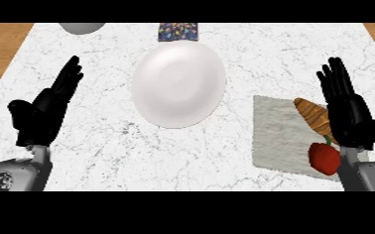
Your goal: Pick the bell pepper from the placemat and place it in the plate
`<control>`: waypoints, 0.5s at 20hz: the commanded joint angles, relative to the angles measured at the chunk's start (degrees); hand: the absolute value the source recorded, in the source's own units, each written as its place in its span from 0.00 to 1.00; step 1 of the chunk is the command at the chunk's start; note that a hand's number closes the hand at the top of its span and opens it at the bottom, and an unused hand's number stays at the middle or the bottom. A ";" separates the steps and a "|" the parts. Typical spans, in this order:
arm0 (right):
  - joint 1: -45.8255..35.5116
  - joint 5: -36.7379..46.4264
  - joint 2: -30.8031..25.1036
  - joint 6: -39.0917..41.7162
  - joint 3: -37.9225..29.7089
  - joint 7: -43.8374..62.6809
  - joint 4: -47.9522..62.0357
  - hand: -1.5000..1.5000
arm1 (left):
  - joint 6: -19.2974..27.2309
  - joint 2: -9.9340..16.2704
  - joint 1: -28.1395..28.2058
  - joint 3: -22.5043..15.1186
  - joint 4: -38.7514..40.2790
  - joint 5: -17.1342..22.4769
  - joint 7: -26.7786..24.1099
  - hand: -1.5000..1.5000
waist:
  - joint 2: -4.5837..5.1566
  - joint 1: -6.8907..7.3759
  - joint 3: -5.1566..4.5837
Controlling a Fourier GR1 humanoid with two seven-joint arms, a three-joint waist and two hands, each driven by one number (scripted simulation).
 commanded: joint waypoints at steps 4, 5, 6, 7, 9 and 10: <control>-10.83 9.37 4.51 -6.64 5.33 3.04 4.66 1.00 | -2.66 1.19 -2.36 2.62 -3.75 1.31 -3.51 0.50 | -1.46 1.19 -1.16; -15.13 10.70 3.80 -5.61 5.90 3.22 7.46 1.00 | -3.27 1.64 -4.39 3.79 -2.37 1.98 -5.12 0.50 | -1.26 1.67 -1.18; -18.62 12.02 3.67 -5.73 6.13 3.45 9.75 1.00 | -3.19 0.80 -7.58 3.38 -2.53 2.33 -4.94 0.50 | -1.10 1.80 -1.17; -5.80 23.68 -11.23 -7.17 8.75 7.27 14.16 1.00 | -2.21 0.56 -4.80 2.07 -2.54 1.25 -3.40 0.50 | 0.49 0.08 -3.81; -6.17 30.84 -12.37 -11.32 12.74 12.30 17.12 1.00 | -2.78 0.17 -5.88 2.03 -3.21 2.18 -3.65 0.50 | -0.51 1.66 -2.35; -7.93 31.77 -6.65 -18.82 12.03 16.64 18.14 1.00 | -3.21 -0.95 -6.56 1.53 -2.15 3.03 -3.75 0.50 | -0.72 1.18 -1.72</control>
